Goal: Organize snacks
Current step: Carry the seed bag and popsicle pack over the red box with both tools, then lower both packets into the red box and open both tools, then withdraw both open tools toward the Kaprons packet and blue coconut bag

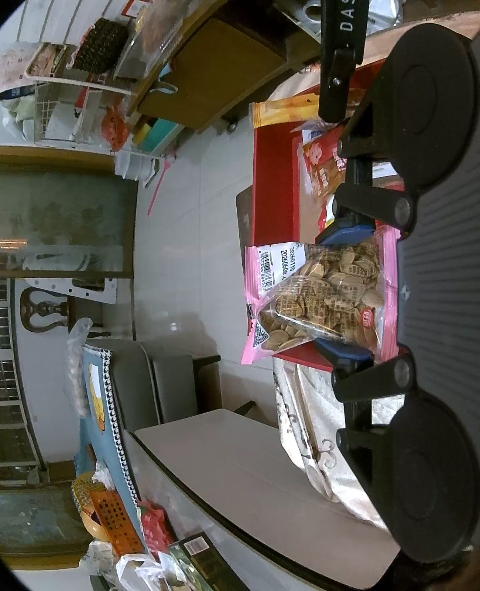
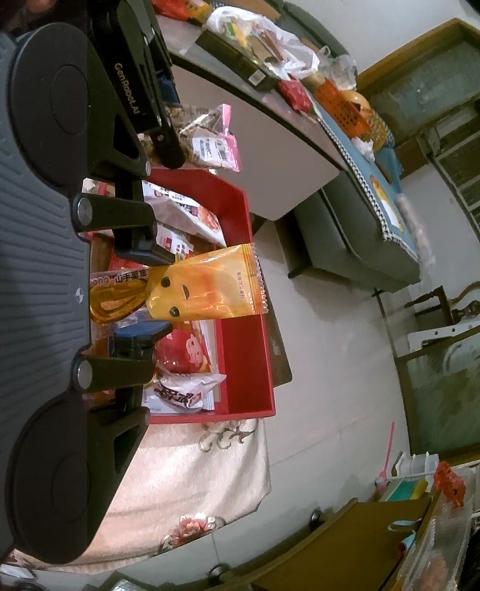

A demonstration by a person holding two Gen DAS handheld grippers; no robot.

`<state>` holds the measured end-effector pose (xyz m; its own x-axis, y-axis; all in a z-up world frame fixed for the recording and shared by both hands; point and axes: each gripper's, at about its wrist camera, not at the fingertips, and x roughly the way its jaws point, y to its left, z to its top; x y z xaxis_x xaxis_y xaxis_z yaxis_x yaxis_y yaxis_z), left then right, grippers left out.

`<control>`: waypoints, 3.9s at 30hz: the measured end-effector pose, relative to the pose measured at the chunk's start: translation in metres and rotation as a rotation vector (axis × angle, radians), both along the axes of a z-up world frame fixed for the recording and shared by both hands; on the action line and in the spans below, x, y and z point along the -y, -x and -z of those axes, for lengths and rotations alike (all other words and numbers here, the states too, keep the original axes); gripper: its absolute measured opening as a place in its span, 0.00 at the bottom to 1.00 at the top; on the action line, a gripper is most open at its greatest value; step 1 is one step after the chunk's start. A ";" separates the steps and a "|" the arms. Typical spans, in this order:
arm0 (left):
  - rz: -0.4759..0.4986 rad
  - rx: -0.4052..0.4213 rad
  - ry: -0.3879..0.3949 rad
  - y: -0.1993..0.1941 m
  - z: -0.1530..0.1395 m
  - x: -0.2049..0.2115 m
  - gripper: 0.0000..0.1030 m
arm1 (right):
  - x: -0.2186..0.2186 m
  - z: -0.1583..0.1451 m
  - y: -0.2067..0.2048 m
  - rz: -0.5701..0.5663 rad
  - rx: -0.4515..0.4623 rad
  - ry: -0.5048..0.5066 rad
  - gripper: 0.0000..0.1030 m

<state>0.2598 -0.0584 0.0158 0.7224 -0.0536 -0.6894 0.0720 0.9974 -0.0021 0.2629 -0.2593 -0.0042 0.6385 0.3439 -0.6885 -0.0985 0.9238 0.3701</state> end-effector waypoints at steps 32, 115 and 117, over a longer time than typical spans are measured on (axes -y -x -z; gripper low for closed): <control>-0.007 -0.078 -0.025 -0.025 0.030 0.012 0.45 | 0.011 0.027 -0.024 0.041 -0.042 0.027 0.43; -0.065 -0.142 -0.051 0.101 0.012 -0.051 0.69 | -0.086 0.052 0.064 -0.207 -0.198 0.260 0.81; -0.064 -0.142 -0.040 0.102 0.012 -0.054 0.69 | -0.094 0.056 0.062 -0.222 -0.199 0.282 0.81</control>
